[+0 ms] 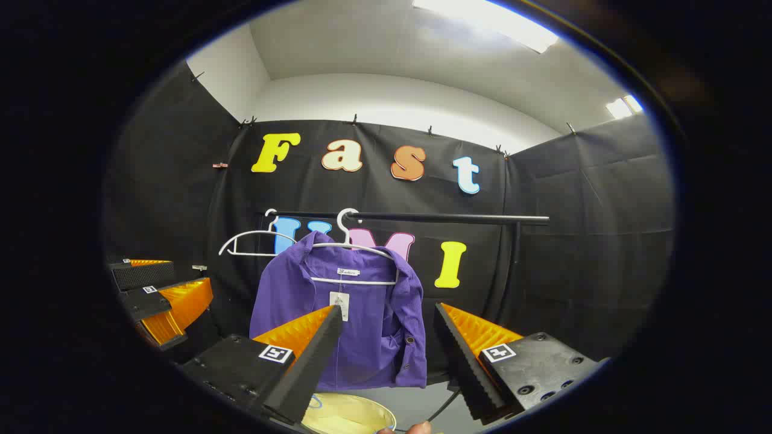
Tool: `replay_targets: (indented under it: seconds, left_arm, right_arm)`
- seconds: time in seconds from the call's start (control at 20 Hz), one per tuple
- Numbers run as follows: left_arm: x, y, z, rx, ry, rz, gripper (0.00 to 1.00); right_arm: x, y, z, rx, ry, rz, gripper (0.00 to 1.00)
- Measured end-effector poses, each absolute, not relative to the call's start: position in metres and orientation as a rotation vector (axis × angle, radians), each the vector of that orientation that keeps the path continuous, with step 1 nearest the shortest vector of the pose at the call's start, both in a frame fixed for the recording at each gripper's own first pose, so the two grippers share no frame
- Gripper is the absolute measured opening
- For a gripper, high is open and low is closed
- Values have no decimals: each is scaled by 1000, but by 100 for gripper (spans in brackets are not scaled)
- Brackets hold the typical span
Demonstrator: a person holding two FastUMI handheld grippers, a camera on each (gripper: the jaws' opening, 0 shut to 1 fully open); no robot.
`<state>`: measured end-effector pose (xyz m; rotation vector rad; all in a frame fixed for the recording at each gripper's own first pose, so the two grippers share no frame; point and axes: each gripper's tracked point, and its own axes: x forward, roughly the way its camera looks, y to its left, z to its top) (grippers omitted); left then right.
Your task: Grasp the clothes on the hanger with both hands and then place them into the laundry hamper below.
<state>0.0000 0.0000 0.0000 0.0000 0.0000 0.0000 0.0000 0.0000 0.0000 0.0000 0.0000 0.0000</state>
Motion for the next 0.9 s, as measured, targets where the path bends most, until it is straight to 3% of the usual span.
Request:
replay_targets:
  seconds: [0.9]
  left_arm:
    - [19,-12,-2,22,8,18,94]
  right_arm:
    - [17,-7,0,3,-2,5,98]
